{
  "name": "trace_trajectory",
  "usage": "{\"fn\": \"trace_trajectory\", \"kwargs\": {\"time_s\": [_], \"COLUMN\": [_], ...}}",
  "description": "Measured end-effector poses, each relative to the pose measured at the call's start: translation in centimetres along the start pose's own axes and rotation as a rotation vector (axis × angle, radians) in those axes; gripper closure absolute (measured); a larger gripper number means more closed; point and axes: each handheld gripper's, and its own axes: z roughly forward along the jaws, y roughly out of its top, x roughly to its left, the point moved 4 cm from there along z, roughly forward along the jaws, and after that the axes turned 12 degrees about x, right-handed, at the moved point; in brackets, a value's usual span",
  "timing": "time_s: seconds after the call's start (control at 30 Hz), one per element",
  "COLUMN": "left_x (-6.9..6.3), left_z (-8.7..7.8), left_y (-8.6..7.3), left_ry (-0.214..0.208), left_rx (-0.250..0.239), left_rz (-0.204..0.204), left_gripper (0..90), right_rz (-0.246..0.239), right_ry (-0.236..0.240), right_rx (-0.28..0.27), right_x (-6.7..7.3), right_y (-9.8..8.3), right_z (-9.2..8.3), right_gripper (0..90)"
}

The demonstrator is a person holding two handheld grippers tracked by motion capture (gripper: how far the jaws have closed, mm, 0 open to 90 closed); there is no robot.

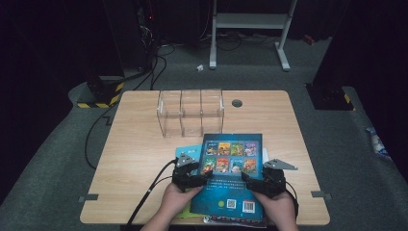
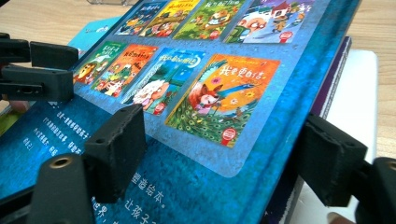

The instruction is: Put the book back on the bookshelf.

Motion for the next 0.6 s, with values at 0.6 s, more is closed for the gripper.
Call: {"fn": "trace_trajectory", "kwargs": {"time_s": [0.6], "left_x": [1.0], "left_z": [-0.4], "left_y": [-0.4], "left_ry": [-0.046], "left_rx": [-0.013], "left_rz": [-0.021], "left_gripper": [27.2], "right_rz": [-0.073], "right_ry": [-0.02], "right_rx": [-0.06], "right_x": [0.6], "right_y": [-0.1], "right_z": [-2.1], "right_gripper": [43.1]}}
